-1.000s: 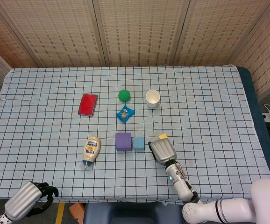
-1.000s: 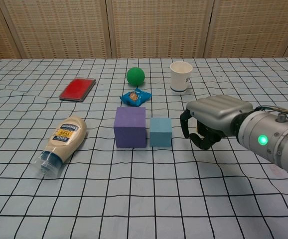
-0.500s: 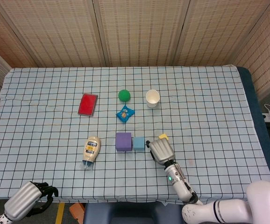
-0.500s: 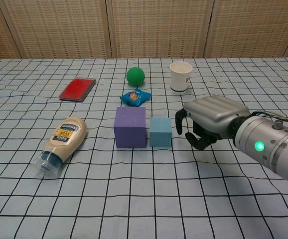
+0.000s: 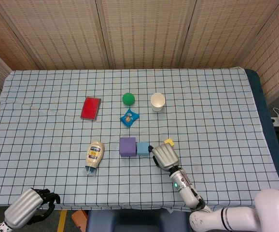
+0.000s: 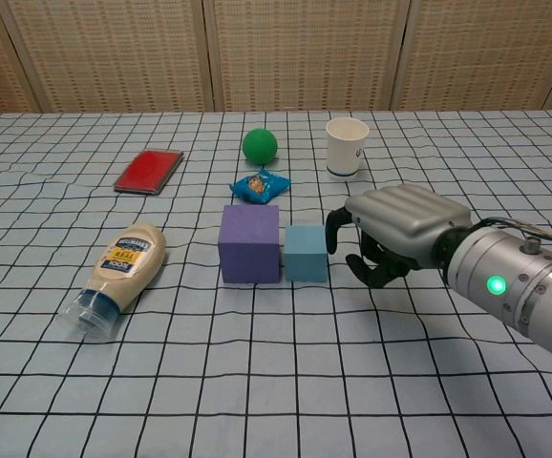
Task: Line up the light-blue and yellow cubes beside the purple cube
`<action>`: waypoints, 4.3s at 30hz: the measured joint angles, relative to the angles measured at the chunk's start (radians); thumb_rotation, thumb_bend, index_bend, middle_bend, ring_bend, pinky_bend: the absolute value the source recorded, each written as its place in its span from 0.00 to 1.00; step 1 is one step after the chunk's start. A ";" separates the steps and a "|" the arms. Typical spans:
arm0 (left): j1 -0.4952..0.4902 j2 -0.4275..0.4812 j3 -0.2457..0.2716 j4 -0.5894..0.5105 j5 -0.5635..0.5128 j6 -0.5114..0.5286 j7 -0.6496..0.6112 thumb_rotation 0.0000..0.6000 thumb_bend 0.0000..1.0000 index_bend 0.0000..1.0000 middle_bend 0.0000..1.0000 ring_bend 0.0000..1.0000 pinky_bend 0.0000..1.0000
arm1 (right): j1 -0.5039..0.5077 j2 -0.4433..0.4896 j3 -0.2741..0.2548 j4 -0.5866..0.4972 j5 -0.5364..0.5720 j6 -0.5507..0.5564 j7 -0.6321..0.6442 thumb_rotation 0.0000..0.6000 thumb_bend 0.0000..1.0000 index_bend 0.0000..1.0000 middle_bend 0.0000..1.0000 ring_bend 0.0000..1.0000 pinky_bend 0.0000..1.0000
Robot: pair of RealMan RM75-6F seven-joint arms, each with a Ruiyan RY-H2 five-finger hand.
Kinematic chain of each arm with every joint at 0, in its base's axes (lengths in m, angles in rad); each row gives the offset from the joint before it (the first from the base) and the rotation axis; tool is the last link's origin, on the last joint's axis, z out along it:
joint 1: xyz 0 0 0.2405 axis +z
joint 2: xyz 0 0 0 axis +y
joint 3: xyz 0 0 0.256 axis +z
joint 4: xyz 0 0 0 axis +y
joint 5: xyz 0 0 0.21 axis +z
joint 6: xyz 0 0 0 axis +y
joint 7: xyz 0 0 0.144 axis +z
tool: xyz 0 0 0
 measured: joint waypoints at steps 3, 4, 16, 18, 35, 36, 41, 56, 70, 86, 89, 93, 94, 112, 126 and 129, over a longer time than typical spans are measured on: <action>0.000 0.000 0.000 0.000 0.000 0.000 0.000 1.00 0.52 0.49 0.61 0.56 0.78 | -0.005 -0.004 0.000 0.016 -0.021 -0.009 0.025 1.00 0.52 0.37 0.95 0.84 0.89; 0.000 0.001 0.000 0.000 0.000 0.000 0.000 1.00 0.52 0.49 0.61 0.56 0.78 | -0.007 -0.006 0.000 0.022 -0.029 -0.012 0.034 1.00 0.52 0.37 0.95 0.84 0.89; 0.001 0.000 0.000 0.000 0.000 0.000 0.002 1.00 0.52 0.49 0.61 0.56 0.78 | -0.022 -0.016 0.014 0.076 -0.050 -0.031 0.065 1.00 0.52 0.37 0.95 0.84 0.89; 0.001 0.000 0.000 0.000 0.000 -0.002 0.003 1.00 0.52 0.49 0.61 0.56 0.78 | -0.023 -0.019 0.018 0.087 -0.045 -0.035 0.065 1.00 0.52 0.37 0.95 0.84 0.89; 0.001 -0.001 -0.001 0.001 -0.004 -0.005 0.004 1.00 0.52 0.49 0.61 0.56 0.78 | -0.032 -0.049 0.029 0.160 -0.075 -0.075 0.124 1.00 0.52 0.37 0.95 0.85 0.89; 0.001 -0.001 -0.001 0.001 -0.005 -0.005 0.003 1.00 0.52 0.49 0.61 0.56 0.78 | -0.033 -0.050 0.029 0.161 -0.078 -0.077 0.129 1.00 0.52 0.36 0.95 0.85 0.89; 0.001 -0.001 -0.001 0.000 -0.004 -0.005 0.003 1.00 0.52 0.49 0.61 0.56 0.78 | -0.038 -0.057 0.030 0.174 -0.099 -0.087 0.163 1.00 0.52 0.36 0.95 0.85 0.89; 0.001 0.000 -0.002 0.001 -0.004 -0.001 -0.002 1.00 0.52 0.49 0.61 0.56 0.78 | -0.050 -0.102 0.037 0.258 -0.181 -0.100 0.270 1.00 0.52 0.35 0.96 0.85 0.89; 0.000 0.000 0.000 0.000 -0.001 -0.004 0.000 1.00 0.52 0.49 0.61 0.56 0.78 | -0.064 -0.082 0.049 0.234 -0.195 -0.115 0.300 1.00 0.52 0.34 0.96 0.85 0.89; 0.000 0.001 -0.001 0.000 -0.001 -0.001 -0.005 1.00 0.52 0.49 0.61 0.56 0.78 | -0.076 -0.036 0.057 0.187 -0.217 -0.105 0.302 1.00 0.42 0.33 0.96 0.85 0.89; 0.000 0.002 0.000 0.000 0.001 0.002 -0.004 1.00 0.52 0.49 0.61 0.56 0.78 | -0.077 -0.011 0.062 0.163 -0.208 -0.101 0.271 1.00 0.36 0.33 0.96 0.85 0.89; 0.000 0.003 0.000 -0.001 0.002 0.002 -0.004 1.00 0.52 0.49 0.61 0.56 0.78 | -0.077 0.015 0.068 0.141 -0.192 -0.095 0.227 1.00 0.25 0.33 0.96 0.85 0.89; 0.001 0.003 0.000 -0.001 0.002 0.002 -0.003 1.00 0.52 0.49 0.61 0.56 0.78 | -0.077 0.019 0.069 0.140 -0.190 -0.092 0.215 1.00 0.22 0.33 0.96 0.85 0.89; 0.000 0.003 0.001 -0.003 0.003 -0.003 0.001 1.00 0.52 0.49 0.61 0.56 0.78 | -0.084 0.080 0.068 0.193 -0.101 -0.102 0.106 1.00 0.14 0.31 0.96 0.85 0.89; 0.000 0.000 0.000 -0.001 -0.001 -0.006 0.003 1.00 0.52 0.49 0.61 0.56 0.78 | -0.083 0.044 0.069 0.288 -0.105 -0.126 0.176 1.00 0.14 0.36 0.96 0.85 0.89; 0.000 0.000 0.000 -0.002 -0.002 -0.008 0.003 1.00 0.52 0.49 0.61 0.56 0.78 | -0.083 0.038 0.066 0.296 -0.115 -0.128 0.189 1.00 0.14 0.36 0.96 0.85 0.89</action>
